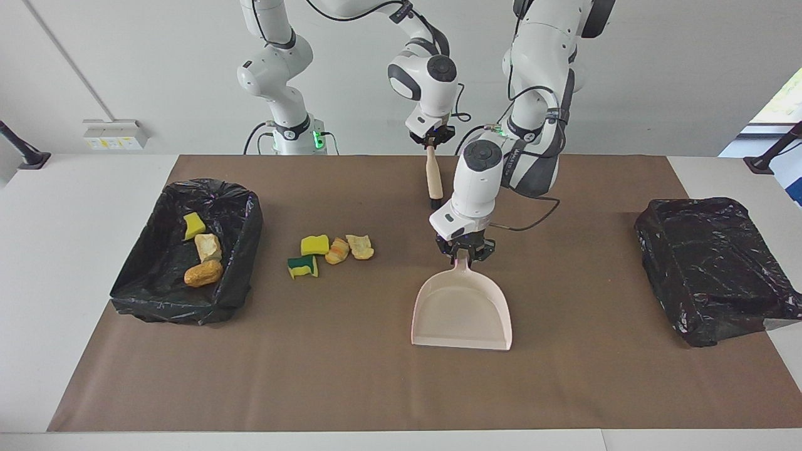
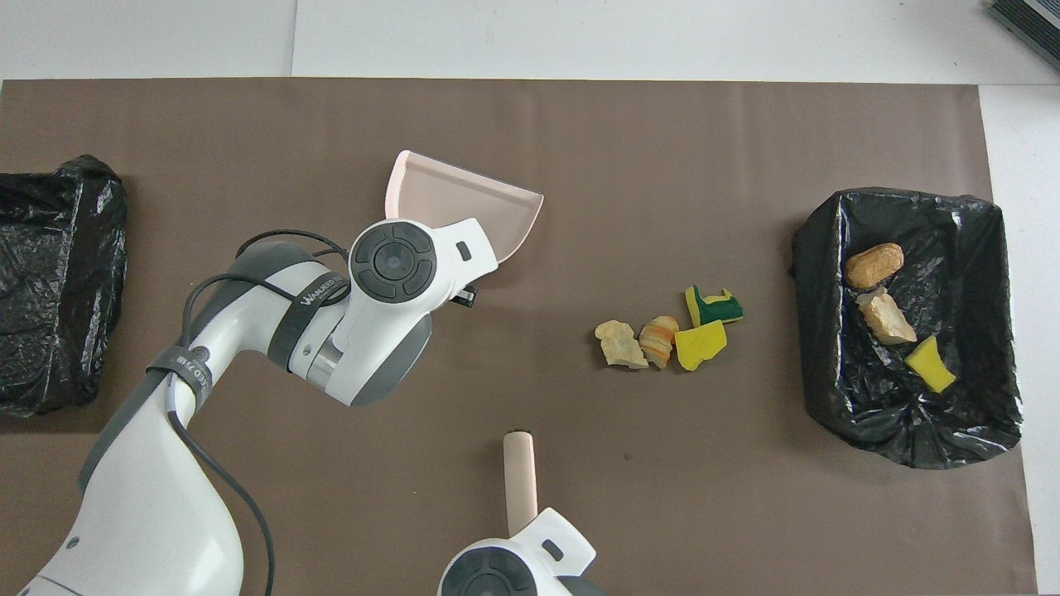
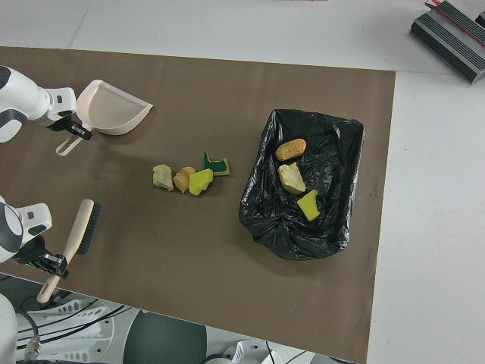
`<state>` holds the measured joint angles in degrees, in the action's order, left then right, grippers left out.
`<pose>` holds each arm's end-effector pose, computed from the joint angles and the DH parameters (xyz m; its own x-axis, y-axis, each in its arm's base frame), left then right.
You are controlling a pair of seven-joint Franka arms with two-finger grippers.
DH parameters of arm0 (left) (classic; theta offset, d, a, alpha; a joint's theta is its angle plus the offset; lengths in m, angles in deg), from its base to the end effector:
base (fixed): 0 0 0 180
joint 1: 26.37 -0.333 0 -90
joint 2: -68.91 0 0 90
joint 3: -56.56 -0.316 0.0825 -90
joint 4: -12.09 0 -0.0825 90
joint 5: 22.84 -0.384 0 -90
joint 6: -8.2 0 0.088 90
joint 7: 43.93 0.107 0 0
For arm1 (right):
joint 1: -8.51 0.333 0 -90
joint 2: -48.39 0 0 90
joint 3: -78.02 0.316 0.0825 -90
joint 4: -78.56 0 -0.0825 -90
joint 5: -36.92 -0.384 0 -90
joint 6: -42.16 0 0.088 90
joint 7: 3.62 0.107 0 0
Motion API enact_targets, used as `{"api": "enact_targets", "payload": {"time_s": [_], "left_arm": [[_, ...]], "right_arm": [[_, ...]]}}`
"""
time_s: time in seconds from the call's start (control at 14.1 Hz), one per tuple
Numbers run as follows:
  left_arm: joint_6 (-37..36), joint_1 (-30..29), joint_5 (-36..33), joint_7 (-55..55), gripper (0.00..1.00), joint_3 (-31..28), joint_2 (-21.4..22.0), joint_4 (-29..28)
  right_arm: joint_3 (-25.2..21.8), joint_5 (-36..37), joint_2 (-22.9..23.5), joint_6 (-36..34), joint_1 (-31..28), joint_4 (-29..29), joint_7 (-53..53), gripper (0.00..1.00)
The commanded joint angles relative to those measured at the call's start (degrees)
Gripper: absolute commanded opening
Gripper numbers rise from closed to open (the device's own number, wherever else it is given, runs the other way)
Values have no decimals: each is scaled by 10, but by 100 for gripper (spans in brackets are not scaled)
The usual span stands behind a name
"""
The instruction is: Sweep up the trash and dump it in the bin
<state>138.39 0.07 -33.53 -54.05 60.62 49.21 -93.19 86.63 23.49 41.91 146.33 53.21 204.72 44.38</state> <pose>0.5585 -0.3200 0.3523 0.8863 -0.4507 0.1065 -0.4398 -0.8912 -0.1116 0.2697 0.3954 0.4122 0.9471 -0.0124 -0.3206 0.0138 -0.9968 0.0793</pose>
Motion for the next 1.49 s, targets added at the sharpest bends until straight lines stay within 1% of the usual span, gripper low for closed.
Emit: {"api": "enact_targets", "payload": {"time_s": [0.0,0.14,0.21,0.35,0.5,0.64,0.78,0.85,0.92,0.99,1.06,1.21,1.28,1.35,1.42], "left_arm": [[-28,-23,-13,140,2,-5,23,2],[-62,-28,-13,238,1,-5,33,1],[-70,-29,-13,269,1,-5,34,0],[-78,-35,-13,332,1,-5,38,-4],[-82,-42,-13,433,0,-5,45,-6],[-93,-39,-13,496,0,-5,47,-6],[-99,-37,-13,541,0,-5,49,-8],[-100,-35,-13,588,0,-5,52,-13],[-100,-34,-13,611,0,-1,55,-15],[-102,-26,-13,615,0,1,62,-25],[-101,-13,-13,616,0,1,69,-37],[-103,3,-13,616,0,1,80,-52],[-106,19,-13,615,0,2,88,-62],[-107,32,-12,611,0,2,93,-66],[-113,47,-12,607,0,1,98,-70]], "right_arm": [[3,34,-70,-57,-67,11,-50,0],[3,93,-69,-74,-79,4,-54,0],[3,110,-64,-64,-94,4,-70,0],[3,125,-38,-33,-158,-2,-149,0],[4,184,-17,-31,-203,-18,-203,0],[4,235,-7,-30,-235,-21,-242,0],[4,258,3,-26,-292,-21,-289,0],[4,280,3,-24,-318,-15,-323,0],[4,303,5,-21,-330,-15,-340,0],[4,335,21,-21,-329,-11,-337,0],[4,348,30,-15,-332,-5,-327,0],[4,350,45,-4,-345,-2,-310,0],[4,354,55,5,-347,10,-293,0],[4,355,55,18,-352,22,-290,0],[5,354,53,16,-353,23,-291,0]]}}
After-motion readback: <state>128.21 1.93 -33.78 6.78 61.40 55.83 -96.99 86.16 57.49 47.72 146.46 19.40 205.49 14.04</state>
